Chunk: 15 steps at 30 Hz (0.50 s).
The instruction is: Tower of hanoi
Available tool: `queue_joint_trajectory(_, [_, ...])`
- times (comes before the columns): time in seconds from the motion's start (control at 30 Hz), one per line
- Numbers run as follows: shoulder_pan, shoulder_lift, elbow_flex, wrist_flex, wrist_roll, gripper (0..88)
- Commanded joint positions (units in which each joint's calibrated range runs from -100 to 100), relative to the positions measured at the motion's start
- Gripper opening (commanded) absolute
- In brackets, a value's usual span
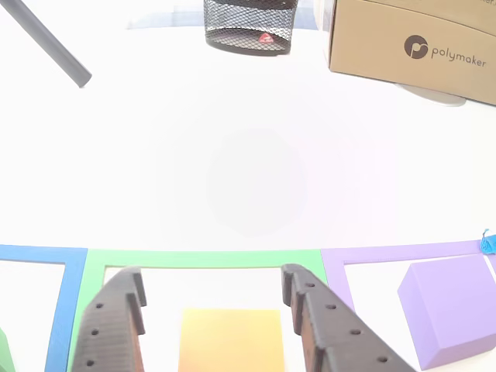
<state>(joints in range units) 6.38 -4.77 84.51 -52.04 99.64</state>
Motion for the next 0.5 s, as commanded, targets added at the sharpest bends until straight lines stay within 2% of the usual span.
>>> queue_joint_trajectory(0.0, [-1.49,-18.69,0.22,19.00,0.36,9.7])
queue_joint_trajectory(0.23, [-3.60,-44.77,-4.42,56.81,0.36,2.5])
queue_joint_trajectory(0.47, [-6.95,-54.70,-29.42,98.51,0.36,1.3])
